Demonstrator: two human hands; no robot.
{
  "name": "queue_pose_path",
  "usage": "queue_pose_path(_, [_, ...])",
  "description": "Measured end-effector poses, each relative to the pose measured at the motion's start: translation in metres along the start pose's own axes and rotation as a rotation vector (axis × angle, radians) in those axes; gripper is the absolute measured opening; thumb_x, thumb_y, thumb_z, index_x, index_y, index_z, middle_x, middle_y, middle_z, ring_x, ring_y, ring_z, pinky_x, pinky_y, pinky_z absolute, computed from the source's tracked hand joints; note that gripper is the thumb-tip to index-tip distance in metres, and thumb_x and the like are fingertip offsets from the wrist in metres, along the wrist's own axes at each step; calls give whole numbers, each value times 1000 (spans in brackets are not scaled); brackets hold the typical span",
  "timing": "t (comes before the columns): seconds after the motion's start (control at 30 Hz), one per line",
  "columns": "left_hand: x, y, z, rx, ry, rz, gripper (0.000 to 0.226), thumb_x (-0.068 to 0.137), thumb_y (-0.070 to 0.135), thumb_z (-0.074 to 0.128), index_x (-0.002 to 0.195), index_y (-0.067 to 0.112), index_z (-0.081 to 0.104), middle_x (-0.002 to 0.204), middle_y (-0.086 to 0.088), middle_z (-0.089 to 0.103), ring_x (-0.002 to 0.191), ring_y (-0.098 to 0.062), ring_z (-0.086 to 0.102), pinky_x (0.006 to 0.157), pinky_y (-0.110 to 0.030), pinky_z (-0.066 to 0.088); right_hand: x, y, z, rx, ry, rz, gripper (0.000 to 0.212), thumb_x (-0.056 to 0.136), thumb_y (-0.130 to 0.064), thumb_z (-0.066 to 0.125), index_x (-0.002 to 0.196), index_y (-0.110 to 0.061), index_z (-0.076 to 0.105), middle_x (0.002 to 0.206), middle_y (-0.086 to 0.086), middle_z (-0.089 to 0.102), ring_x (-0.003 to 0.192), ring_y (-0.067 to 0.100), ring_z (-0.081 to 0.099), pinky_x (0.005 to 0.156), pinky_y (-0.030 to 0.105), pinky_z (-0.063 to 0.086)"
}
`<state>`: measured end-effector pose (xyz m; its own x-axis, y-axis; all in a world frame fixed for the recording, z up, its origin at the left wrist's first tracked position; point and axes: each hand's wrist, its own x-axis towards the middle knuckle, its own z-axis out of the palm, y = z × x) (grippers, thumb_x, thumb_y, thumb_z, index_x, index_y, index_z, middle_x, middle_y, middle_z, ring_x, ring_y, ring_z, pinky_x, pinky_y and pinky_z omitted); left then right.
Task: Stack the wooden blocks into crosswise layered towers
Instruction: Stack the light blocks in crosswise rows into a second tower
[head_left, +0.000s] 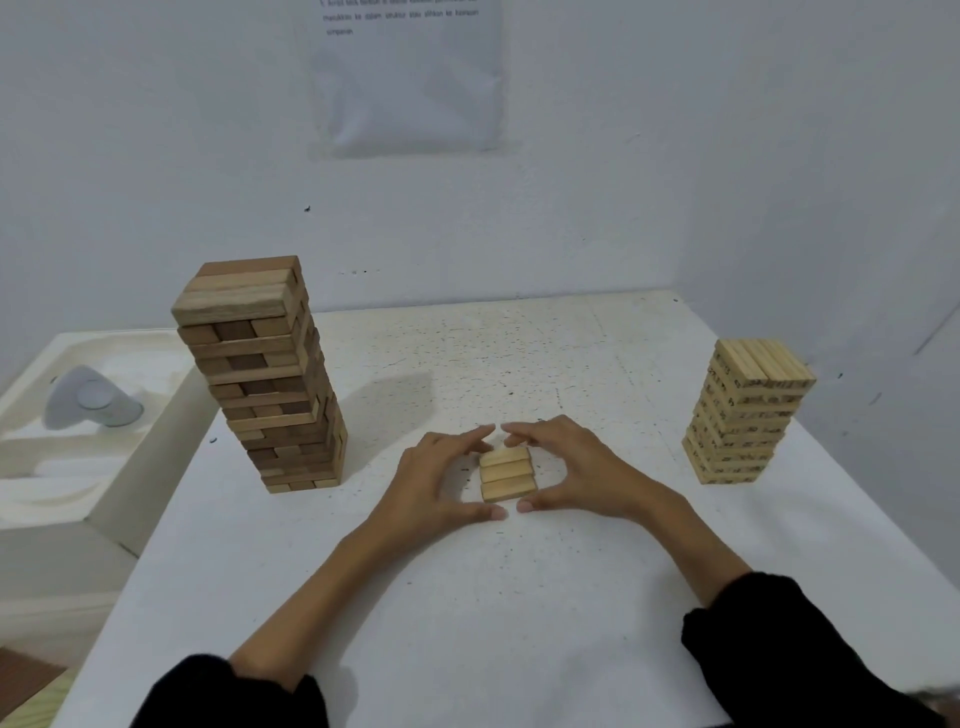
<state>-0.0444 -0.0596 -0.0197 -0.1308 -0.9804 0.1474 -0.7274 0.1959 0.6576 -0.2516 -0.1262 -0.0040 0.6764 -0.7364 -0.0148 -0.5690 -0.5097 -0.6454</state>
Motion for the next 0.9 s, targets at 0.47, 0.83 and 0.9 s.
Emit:
queue_pose_path(0.47, [11,13,-10,-7,-24,55,65,56,58,72,113,33,52,101,20,59,96,0,54,80,-16,42,12,-4,-16,-48,-14,-101,50,63,-31,84,107,-30,59,97,-25,54,93,0,50,86,25,43])
queue_pose_path(0.83, [47,79,-53,-122,101,277,49,58,44,79,100,25,63,97,18,65,89,-1,61,85,-20,48,-14,-39,-98,-28,207,-167,41,65,-26,83,99,-20,61,99,-15,62,97,5,55,89,30,47])
queue_pose_path(0.9, [58,101,-60,-130,112,329,46,60,35,82,101,21,65,97,17,66,89,-2,62,86,-21,49,-27,-46,-121,-47,267,-187,40,65,-28,82,99,-20,62,100,-12,63,98,7,57,89,33,48])
